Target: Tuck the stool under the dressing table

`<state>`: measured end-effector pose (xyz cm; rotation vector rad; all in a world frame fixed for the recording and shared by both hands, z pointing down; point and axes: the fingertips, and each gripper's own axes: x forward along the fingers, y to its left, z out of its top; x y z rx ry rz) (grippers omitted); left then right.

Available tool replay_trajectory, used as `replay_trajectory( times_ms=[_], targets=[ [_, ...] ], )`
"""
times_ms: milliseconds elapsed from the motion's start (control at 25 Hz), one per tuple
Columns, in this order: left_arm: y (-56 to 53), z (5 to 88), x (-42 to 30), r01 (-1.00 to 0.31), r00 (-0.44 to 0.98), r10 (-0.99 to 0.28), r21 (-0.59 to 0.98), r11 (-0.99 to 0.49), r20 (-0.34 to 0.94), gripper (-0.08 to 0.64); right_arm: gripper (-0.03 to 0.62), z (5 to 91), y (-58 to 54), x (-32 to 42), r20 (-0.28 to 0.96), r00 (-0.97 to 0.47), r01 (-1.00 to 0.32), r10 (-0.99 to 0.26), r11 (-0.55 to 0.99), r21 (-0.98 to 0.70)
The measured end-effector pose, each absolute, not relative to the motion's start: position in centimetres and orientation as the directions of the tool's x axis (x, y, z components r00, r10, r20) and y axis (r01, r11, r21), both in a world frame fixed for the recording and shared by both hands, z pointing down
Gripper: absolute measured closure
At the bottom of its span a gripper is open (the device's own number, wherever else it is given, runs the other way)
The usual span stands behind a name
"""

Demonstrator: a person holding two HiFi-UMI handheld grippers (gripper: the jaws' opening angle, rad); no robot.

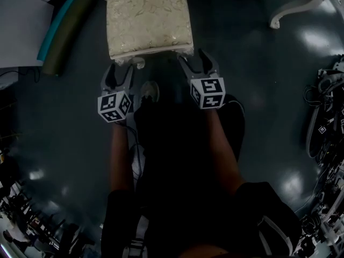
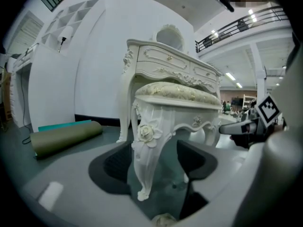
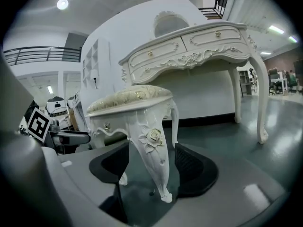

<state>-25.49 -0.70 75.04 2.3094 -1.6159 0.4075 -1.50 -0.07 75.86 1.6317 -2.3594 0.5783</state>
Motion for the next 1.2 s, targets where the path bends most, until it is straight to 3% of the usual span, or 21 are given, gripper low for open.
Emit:
replay_trajectory(
  times_ms=[160, 280, 480, 1200],
  targets=[
    [-2.0, 76.6, -24.9, -0.936, 0.346, -0.849, 0.089, -0.339, 0.4, 0.256, 0.293, 76.8, -1.0, -1.4, 0.399, -0.34, -0.94, -0.852, 0.302, -0.155],
    [-2.7, 76.6, -25.1, -0.946, 0.321, -0.861, 0.084, -0.314, 0.394, 0.267, 0.359, 76.9, -1.0, -2.0, 0.384, -0.338, -0.941, -0.859, 0.295, -0.167],
    [-2.7, 76.5, -25.1, -0.935, 0.342, -0.854, 0.052, -0.351, 0.393, 0.311, 0.375, 77.0, -0.7, -2.0, 0.388, -0.321, -0.947, -0.864, 0.279, -0.161],
    [-7.2, 76.3, -24.5, -0.906, 0.412, -0.833, 0.064, -0.419, 0.369, 0.321, 0.387, 76.7, -3.7, -1.3, 0.364, -0.246, -0.967, -0.898, 0.205, -0.149]
  ],
)
